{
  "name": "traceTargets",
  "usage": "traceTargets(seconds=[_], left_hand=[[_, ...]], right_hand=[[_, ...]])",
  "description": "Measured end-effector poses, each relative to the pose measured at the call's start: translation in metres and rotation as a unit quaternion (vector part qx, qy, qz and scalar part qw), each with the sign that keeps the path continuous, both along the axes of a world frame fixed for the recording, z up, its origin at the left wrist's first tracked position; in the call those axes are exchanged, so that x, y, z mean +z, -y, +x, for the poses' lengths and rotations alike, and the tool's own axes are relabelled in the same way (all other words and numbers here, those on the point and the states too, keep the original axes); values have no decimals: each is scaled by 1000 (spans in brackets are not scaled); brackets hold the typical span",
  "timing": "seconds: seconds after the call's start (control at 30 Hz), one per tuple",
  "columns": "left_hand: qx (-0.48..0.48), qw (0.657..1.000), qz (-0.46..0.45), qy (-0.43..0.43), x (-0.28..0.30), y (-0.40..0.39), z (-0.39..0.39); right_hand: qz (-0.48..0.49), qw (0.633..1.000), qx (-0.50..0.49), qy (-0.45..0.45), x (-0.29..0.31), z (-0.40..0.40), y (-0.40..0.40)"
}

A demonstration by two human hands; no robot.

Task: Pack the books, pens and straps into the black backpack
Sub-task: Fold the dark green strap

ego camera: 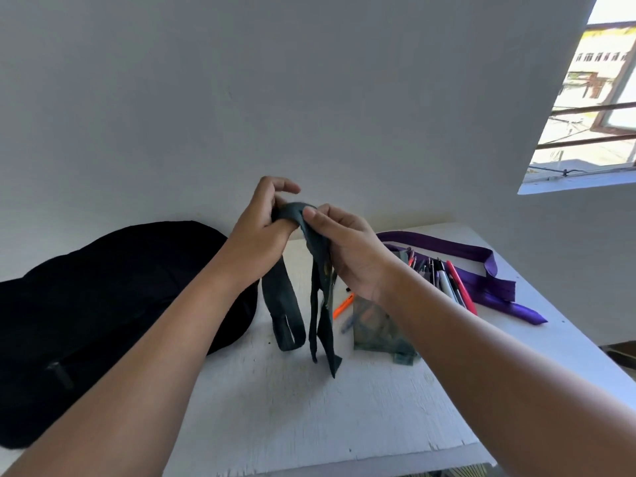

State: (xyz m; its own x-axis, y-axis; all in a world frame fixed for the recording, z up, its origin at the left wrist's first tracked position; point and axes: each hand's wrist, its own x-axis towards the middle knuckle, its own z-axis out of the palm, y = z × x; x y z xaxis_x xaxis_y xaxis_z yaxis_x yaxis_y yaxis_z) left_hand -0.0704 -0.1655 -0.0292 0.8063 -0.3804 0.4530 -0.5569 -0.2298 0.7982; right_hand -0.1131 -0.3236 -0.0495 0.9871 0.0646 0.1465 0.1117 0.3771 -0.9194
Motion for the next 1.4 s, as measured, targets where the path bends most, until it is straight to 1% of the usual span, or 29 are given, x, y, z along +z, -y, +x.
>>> traceTargets(seconds=[0.07, 0.1, 0.13, 0.17, 0.23, 0.27, 0.37, 0.47, 0.57, 0.7, 0.77, 0.83, 0.87, 0.97, 1.03, 1.13, 1.3, 1.4], left_hand=[[-14, 999, 27, -36, -11, -9, 3], [-14, 998, 51, -42, -17, -12, 3], [-11, 997, 56, -49, -21, -13, 4], [-4, 997, 35, -66, -25, -13, 3], [9, 992, -47, -114, -23, -5, 0], [19, 990, -74, -121, -20, 0, -2], [36, 994, -71, -81, -14, 10, -2], [20, 996, -58, -63, -13, 11, 0], [15, 995, -68, -67, -13, 11, -1], [5, 990, -96, -105, -27, 14, -8], [-18, 985, -110, -129, -36, 16, -11], [-48, 972, -146, -176, -44, 19, -16], [-61, 969, -152, -185, -48, 20, -17], [-91, 974, -118, -171, -53, 28, -25], [-60, 977, -108, -175, -51, 34, -27], [2, 969, -124, -214, -50, 33, -22], [-33, 958, -93, -269, -57, 28, -23], [-20, 959, -60, -277, -64, 25, -20]], right_hand=[[32, 999, -9, -2, 3, -2, 0], [40, 999, -17, -2, 4, -1, 1], [37, 999, -25, -2, 6, -1, 1], [29, 999, -32, -4, 5, 0, 0], [15, 999, -36, -16, 1, 3, -4], [8, 999, -30, -25, -3, 4, -6], [-9, 999, -16, -34, -8, 6, -10], [-31, 999, -15, -8, 0, 3, -6], [-1, 1000, -10, 10, 3, 1, -4], [46, 999, -1, 15, 5, -1, -6], [66, 998, -6, 8, 8, -1, -5], [84, 996, -20, -3, 12, 2, -5], [85, 996, -29, -6, 14, 3, -5], [73, 996, -48, -10, 20, 5, -7], [69, 996, -54, -10, 23, 5, -8], [42, 997, -60, -13, 24, 5, -4], [57, 995, -81, 3, 18, 7, 0], [65, 995, -74, 2, 17, 9, 3]])
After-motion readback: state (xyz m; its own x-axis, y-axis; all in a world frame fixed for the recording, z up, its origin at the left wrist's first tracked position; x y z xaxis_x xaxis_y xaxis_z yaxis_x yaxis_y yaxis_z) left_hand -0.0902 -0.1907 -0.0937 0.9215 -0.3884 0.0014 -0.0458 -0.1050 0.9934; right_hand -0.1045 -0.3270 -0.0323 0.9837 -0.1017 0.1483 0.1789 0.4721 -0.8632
